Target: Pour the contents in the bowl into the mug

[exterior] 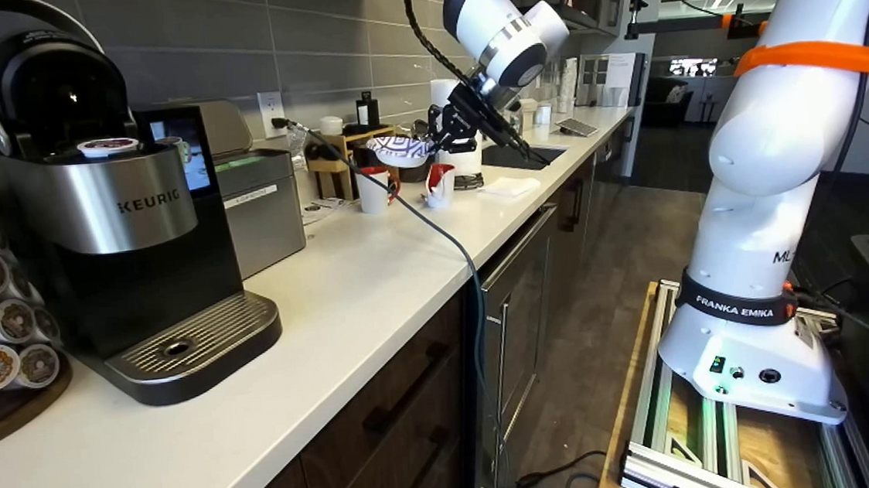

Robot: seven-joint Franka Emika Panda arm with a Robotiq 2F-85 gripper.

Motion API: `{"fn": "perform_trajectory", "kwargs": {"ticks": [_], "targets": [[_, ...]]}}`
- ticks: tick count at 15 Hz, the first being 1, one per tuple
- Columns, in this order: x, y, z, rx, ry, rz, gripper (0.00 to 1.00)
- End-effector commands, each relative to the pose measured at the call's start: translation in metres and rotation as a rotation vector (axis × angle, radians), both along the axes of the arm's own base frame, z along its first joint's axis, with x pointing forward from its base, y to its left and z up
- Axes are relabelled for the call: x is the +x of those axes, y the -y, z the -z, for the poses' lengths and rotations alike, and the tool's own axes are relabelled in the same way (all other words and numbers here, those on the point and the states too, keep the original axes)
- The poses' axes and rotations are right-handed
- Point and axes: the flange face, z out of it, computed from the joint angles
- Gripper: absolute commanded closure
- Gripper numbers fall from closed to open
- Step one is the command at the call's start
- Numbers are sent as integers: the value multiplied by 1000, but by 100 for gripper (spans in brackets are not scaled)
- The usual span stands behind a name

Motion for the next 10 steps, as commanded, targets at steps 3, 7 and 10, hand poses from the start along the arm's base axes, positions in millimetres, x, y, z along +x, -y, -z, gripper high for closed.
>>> {"fn": "perform_trajectory", "kwargs": {"ticks": [3, 7, 10], "targets": [[-8, 74, 3, 19, -13, 271, 99], [-34, 134, 11, 90, -15, 463, 99], [-54, 167, 20, 130, -22, 594, 99]]}}
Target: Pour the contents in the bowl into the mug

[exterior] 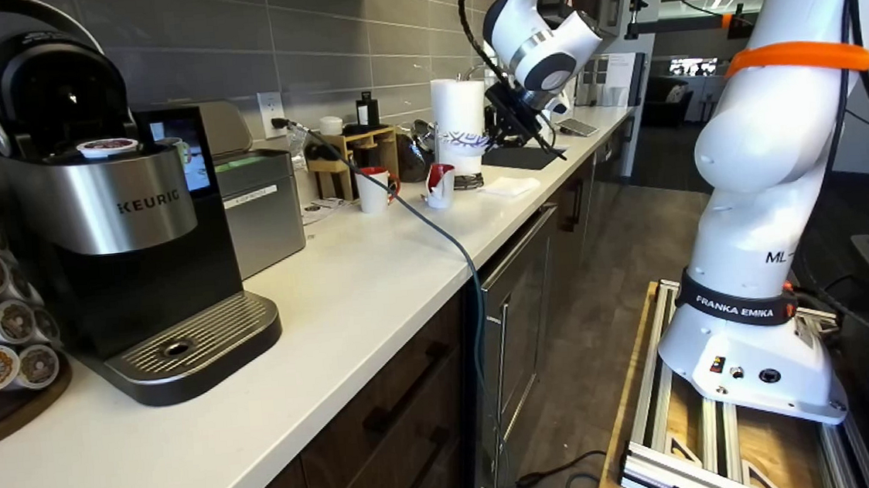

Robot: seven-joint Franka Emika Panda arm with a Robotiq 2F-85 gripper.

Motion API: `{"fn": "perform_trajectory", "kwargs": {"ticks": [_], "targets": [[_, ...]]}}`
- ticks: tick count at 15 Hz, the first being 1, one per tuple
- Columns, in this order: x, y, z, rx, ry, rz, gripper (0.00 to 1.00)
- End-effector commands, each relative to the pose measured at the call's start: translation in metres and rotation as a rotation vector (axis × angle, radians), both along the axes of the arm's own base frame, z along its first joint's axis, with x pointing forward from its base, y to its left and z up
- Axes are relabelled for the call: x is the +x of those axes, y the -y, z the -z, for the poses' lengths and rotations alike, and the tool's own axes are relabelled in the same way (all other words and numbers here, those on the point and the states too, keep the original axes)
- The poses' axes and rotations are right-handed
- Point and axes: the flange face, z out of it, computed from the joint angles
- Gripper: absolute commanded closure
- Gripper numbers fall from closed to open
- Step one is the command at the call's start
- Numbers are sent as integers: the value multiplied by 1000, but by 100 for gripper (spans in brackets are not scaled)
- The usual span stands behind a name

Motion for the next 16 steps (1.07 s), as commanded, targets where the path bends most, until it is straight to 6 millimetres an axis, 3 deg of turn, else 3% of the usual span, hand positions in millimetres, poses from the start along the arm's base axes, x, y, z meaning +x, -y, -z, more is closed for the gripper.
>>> {"fn": "perform_trajectory", "kwargs": {"ticks": [1, 4, 7, 12, 16], "targets": [[-15, 32, 10, 50, -4, 162, 99], [-23, 47, 18, 65, -15, 251, 99], [-19, 46, 15, 49, -9, 329, 99], [-5, 32, 6, -56, -17, 409, 99], [9, 7, -2, -198, -41, 424, 99]]}}
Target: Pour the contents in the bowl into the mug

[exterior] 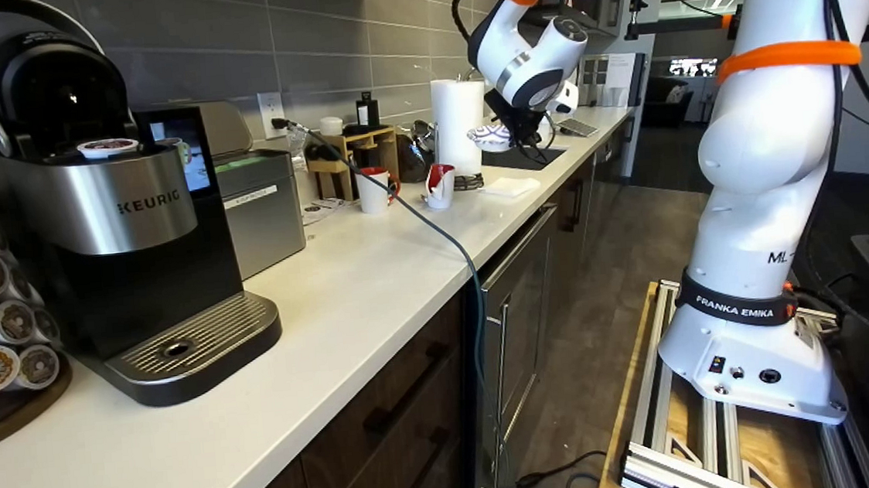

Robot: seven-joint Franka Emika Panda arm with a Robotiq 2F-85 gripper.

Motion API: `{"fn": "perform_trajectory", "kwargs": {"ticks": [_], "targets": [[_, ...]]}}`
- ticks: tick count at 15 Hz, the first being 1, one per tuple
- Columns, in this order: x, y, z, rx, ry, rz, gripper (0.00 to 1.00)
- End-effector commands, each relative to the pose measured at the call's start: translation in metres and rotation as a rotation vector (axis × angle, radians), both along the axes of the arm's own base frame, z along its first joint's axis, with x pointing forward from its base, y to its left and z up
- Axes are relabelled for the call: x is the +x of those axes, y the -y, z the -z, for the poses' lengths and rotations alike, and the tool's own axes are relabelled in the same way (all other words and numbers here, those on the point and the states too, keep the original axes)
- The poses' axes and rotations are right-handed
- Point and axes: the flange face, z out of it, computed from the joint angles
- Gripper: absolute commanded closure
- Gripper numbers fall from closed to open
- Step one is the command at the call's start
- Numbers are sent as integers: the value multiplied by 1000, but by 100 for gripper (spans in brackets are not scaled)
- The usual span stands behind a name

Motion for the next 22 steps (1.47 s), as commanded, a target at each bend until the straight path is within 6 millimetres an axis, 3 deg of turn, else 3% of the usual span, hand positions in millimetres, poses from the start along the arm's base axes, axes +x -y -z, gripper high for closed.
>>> {"fn": "perform_trajectory", "kwargs": {"ticks": [1, 10, 15, 22], "targets": [[13, -17, -5, -102, -40, 32, 99], [45, -53, -45, -440, -189, -23, 99], [65, -74, -38, -548, -309, -99, 99], [85, -92, -31, -715, -438, -78, 99]]}}
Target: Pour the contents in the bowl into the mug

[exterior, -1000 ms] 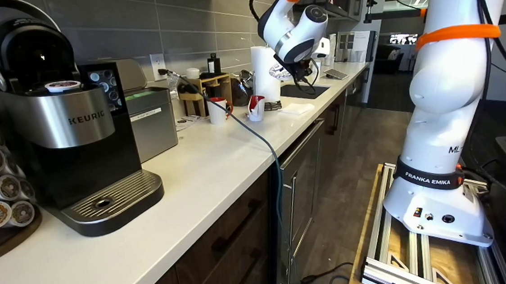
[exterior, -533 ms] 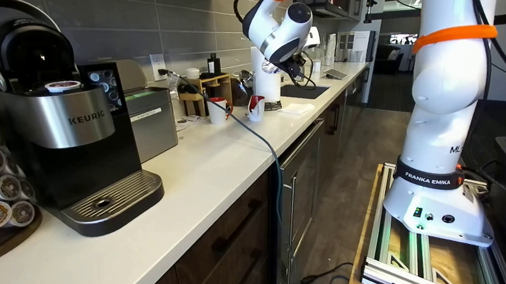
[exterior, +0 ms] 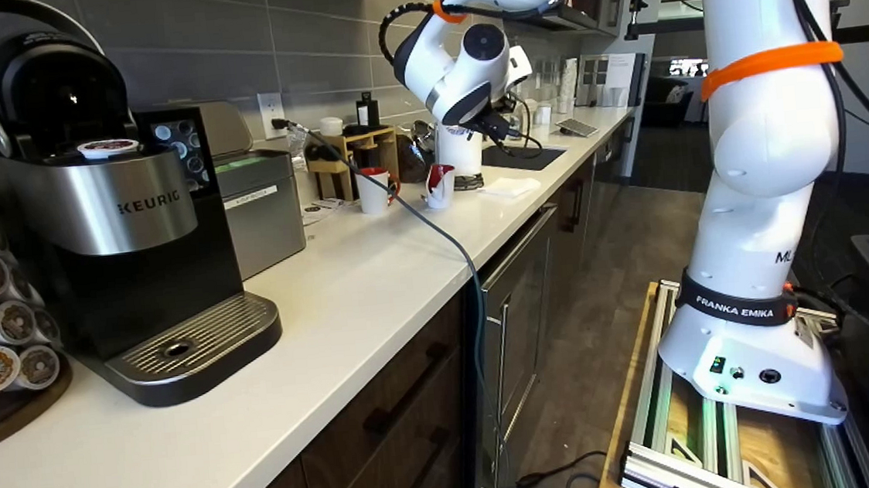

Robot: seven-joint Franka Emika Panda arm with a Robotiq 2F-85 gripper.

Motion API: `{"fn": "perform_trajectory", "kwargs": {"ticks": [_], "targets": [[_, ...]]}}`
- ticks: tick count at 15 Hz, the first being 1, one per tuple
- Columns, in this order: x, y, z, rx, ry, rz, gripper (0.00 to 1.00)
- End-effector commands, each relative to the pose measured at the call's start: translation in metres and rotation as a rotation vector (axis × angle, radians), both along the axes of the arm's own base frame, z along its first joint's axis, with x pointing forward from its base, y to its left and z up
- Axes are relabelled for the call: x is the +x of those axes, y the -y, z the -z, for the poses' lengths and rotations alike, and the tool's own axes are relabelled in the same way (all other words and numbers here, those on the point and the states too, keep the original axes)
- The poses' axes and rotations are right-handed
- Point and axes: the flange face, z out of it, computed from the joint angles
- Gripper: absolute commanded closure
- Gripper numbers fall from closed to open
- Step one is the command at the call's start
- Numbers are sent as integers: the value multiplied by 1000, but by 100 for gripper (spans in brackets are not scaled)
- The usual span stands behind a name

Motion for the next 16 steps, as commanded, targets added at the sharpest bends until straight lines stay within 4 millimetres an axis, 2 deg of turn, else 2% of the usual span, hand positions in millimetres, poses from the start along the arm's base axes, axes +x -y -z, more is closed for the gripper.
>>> {"fn": "perform_trajectory", "kwargs": {"ticks": [1, 8, 9, 10, 16], "targets": [[14, -8, 3, -82, -40, 36, 99], [37, -14, 4, -186, -39, 73, 99], [42, -4, 0, -194, -40, 67, 99], [45, -3, 0, -212, -39, 72, 99], [63, -14, 10, -329, -89, 71, 99]]}}
